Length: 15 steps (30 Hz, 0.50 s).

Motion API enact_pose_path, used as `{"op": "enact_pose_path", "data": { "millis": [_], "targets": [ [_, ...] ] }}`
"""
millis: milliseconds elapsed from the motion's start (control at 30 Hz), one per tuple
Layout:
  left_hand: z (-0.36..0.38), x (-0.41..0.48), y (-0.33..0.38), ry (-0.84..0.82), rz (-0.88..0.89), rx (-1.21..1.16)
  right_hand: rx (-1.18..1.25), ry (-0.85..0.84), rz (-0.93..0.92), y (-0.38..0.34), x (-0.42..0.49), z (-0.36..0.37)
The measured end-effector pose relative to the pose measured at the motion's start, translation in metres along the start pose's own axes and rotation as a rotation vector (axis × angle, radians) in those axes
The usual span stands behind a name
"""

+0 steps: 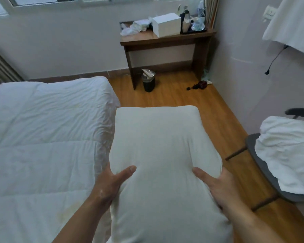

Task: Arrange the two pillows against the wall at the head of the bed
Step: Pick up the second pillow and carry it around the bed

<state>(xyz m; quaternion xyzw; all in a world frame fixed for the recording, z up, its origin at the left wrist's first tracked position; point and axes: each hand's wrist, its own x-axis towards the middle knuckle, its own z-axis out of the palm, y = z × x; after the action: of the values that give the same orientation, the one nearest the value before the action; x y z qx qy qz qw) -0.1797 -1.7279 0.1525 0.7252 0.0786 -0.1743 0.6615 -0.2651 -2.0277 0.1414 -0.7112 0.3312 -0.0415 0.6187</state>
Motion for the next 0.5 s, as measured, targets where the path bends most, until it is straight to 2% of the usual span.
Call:
{"op": "enact_pose_path", "data": {
  "millis": [200, 500],
  "targets": [
    [-0.022, 0.1, 0.013, 0.106, 0.015, -0.042, -0.084, -0.101, -0.03, -0.045, 0.109, 0.072],
    [-0.105, 0.282, 0.082, 0.11, -0.021, -0.09, -0.111, -0.152, -0.105, -0.158, 0.245, 0.208]
  ]
}}
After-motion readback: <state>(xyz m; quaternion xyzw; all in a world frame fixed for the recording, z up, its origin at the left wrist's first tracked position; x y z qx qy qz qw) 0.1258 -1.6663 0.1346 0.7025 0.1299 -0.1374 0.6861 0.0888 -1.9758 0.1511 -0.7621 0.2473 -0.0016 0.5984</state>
